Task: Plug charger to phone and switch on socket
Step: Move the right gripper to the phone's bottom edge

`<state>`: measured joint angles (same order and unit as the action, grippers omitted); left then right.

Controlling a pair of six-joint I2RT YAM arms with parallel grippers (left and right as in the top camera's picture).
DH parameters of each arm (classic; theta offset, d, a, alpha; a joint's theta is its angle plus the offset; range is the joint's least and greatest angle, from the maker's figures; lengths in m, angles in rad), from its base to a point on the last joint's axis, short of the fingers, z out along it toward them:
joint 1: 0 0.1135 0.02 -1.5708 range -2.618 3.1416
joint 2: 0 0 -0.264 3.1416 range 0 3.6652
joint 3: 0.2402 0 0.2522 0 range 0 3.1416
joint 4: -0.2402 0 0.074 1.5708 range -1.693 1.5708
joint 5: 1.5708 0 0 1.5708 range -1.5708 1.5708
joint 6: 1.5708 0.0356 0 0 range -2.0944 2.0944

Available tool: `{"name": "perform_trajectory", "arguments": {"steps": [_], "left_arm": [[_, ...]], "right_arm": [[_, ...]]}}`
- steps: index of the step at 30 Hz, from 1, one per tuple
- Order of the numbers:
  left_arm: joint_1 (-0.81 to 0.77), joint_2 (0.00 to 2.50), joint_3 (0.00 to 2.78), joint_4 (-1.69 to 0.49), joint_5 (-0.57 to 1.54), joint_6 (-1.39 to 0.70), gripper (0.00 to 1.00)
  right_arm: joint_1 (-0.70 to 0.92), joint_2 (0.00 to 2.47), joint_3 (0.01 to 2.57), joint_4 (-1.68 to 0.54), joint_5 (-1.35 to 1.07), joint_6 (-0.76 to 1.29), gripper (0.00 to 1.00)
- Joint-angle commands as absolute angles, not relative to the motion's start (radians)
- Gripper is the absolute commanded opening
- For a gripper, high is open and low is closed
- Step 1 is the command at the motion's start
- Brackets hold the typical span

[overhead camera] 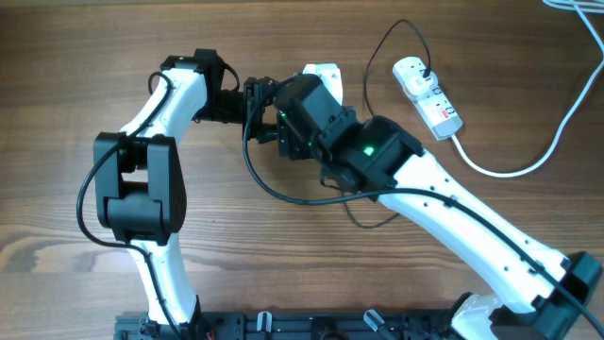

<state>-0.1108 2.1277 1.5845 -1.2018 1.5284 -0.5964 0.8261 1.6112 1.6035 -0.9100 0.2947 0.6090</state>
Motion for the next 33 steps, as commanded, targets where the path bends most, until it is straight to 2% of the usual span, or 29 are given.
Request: {"name": "perform_trajectory", "arguments": {"steps": [1, 3, 7, 11, 18, 26, 33], "left_arm": [[-0.109, 2.090, 1.599, -1.205, 1.577, -0.583, 0.58], [-0.109, 2.090, 1.599, -1.205, 1.577, -0.583, 0.58], [-0.109, 2.090, 1.599, -1.205, 1.577, -0.580, 0.58], [-0.109, 2.090, 1.599, -1.205, 1.577, -0.579, 0.58], [-0.107, 2.090, 1.599, -1.205, 1.577, -0.579, 0.58], [-0.106, 2.090, 1.599, -1.205, 1.577, -0.580, 0.58], [-0.104, 2.090, 1.599, -1.205, 1.577, -0.580, 0.58]], "right_arm": [[0.825, 1.663, 1.617, -0.902, 0.361, 0.667, 0.73], [0.820, 1.679, 1.616, -0.890, 0.366, 0.665, 0.70], [0.759, 1.697, 1.616, -0.871, 0.221, 0.654, 0.56], [0.726, 1.697, 1.616, -0.857, 0.174, 0.645, 0.49], [0.726, 1.697, 1.616, -0.844, 0.124, 0.628, 0.41], [0.726, 1.697, 1.616, -0.845, 0.112, 0.628, 0.25], [0.728, 1.697, 1.616, -0.849, 0.102, 0.631, 0.18]]}}
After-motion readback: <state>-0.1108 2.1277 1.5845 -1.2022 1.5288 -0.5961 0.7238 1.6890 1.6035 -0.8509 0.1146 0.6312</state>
